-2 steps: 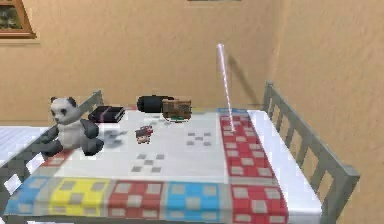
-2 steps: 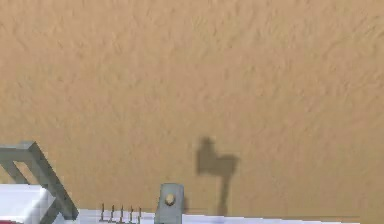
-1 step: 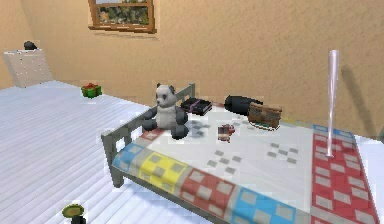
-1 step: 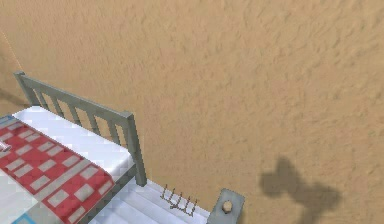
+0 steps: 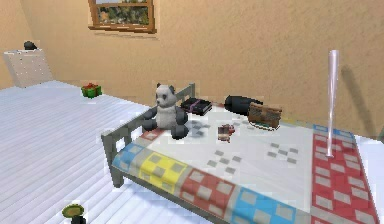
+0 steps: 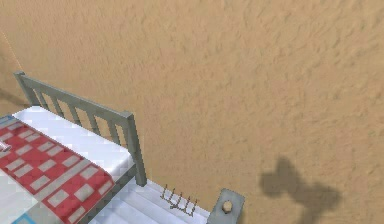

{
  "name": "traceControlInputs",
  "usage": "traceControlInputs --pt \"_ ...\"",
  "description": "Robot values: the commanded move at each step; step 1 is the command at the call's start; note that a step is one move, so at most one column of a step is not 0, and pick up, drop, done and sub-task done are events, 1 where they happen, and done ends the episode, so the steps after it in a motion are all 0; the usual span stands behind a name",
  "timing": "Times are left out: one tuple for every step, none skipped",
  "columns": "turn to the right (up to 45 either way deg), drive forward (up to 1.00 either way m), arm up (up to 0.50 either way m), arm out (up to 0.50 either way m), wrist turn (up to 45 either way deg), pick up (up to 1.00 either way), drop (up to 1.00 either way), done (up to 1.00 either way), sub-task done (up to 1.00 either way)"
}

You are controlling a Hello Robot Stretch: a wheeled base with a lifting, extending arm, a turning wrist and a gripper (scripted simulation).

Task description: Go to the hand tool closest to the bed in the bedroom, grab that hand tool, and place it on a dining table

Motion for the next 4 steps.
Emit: traceControlInputs --pt "0.0 0.00 0.00 0.46 0.0 0.00 0.00 0.00 0.00" --pt "0.0 0.00 0.00 0.00 45.0 0.00 0.00 0.00 0.00" --pt "0.0 0.00 0.00 0.00 45.0 0.00 0.00 0.00 0.00" --pt "0.0 0.00 0.00 0.00 45.0 0.00 0.00 0.00 0.00"
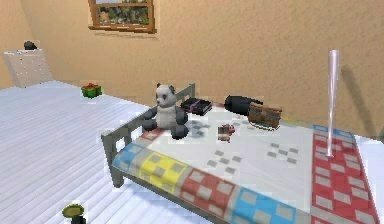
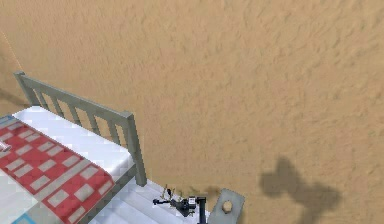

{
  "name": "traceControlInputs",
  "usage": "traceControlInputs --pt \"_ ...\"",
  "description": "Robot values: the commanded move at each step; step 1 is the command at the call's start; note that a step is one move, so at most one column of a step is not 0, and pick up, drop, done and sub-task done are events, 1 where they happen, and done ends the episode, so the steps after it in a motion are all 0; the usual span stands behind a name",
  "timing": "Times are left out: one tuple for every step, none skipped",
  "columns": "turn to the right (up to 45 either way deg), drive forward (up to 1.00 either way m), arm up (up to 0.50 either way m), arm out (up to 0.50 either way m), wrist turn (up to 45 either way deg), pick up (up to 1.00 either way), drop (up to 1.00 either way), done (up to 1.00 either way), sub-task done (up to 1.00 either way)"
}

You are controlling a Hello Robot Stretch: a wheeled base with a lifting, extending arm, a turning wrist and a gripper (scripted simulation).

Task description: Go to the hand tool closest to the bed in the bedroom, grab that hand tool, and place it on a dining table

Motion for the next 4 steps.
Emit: traceControlInputs --pt "0.0 0.00 0.00 0.00 45.0 0.00 0.00 0.00 0.00" --pt "0.0 0.00 0.00 0.00 9.0 0.00 0.00 0.00 0.00" --pt "0.0 0.00 -0.30 0.00 0.0 0.00 0.00 0.00 0.00" --pt "0.0 0.00 0.00 0.00 0.0 1.00 0.00 0.00 0.00"
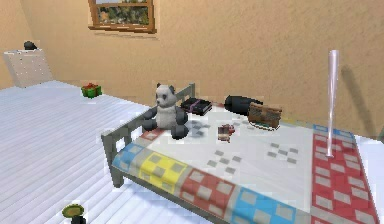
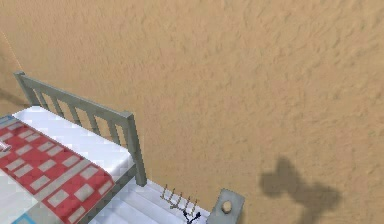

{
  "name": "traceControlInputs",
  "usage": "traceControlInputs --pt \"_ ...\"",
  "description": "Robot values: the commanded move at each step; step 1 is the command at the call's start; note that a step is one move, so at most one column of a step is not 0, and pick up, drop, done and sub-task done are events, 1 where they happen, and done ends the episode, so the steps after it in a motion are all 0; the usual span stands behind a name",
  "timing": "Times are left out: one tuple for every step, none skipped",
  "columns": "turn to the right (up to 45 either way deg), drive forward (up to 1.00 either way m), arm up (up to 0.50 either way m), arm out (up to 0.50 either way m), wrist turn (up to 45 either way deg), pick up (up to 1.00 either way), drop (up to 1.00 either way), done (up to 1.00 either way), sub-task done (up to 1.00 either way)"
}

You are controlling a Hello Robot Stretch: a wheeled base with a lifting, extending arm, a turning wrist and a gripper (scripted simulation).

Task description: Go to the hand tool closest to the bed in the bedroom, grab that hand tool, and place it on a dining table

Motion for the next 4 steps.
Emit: traceControlInputs --pt "0.0 0.00 0.10 0.00 0.0 0.00 0.00 0.00 0.00" --pt "0.0 0.00 0.50 0.00 0.0 0.00 0.00 0.00 0.00" --pt "0.0 0.00 0.48 0.00 0.0 0.00 0.00 0.00 0.00" --pt "0.0 0.00 0.00 0.00 -45.0 0.00 0.00 0.00 0.00"
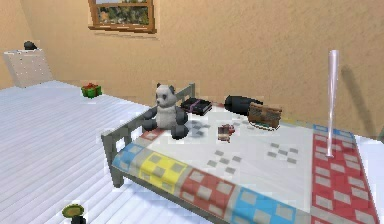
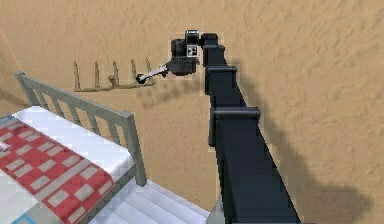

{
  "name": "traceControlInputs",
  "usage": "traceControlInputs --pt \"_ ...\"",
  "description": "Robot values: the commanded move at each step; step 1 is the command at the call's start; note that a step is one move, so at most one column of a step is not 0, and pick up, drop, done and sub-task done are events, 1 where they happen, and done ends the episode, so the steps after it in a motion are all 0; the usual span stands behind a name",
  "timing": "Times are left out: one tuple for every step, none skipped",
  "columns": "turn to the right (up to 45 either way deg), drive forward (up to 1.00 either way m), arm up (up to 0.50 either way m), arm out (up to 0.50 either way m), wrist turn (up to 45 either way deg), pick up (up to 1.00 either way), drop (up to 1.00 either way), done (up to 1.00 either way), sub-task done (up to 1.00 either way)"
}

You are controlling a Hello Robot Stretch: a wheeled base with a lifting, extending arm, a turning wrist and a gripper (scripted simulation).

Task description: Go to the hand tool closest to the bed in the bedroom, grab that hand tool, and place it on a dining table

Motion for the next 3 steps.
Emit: traceControlInputs --pt "0.0 0.00 0.00 0.00 -45.0 0.00 0.00 0.00 0.00" --pt "0.0 0.00 0.00 0.00 -45.0 0.00 0.00 0.00 0.00" --pt "0.0 0.00 0.00 0.00 -3.0 0.00 0.00 0.00 0.00"
